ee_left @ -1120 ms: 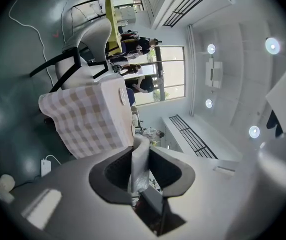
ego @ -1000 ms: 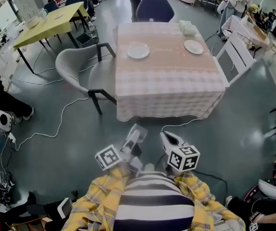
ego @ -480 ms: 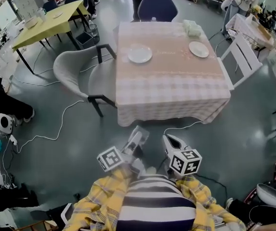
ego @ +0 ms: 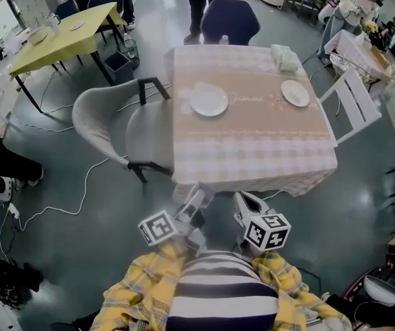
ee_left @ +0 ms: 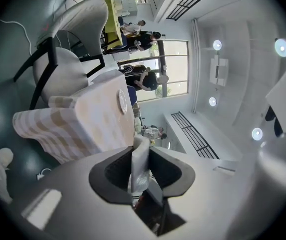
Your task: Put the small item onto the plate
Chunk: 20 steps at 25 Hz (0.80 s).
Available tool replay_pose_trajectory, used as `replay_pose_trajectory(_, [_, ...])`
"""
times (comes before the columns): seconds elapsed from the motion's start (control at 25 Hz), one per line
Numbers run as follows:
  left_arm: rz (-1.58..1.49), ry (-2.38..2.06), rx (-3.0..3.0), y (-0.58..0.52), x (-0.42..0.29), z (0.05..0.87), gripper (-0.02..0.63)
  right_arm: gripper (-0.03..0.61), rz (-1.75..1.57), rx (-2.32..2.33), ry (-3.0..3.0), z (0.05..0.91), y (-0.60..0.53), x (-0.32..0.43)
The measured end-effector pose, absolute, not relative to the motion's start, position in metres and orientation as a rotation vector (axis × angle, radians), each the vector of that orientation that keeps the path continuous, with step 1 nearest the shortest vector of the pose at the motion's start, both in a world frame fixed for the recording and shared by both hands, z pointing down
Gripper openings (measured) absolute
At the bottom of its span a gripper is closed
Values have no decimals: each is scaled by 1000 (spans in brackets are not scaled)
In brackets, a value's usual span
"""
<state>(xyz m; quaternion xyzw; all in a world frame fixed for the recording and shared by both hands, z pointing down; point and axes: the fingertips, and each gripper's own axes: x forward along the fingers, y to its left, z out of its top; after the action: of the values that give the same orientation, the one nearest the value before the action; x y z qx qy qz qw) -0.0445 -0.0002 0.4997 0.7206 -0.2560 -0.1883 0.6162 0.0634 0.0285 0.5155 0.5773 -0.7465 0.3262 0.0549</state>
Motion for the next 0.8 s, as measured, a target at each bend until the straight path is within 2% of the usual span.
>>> replay_pose_trajectory(0.8, [-477, -553, 1654, -135, -33, 489, 86, -3, 898, 1726, -2254, 502, -110, 67])
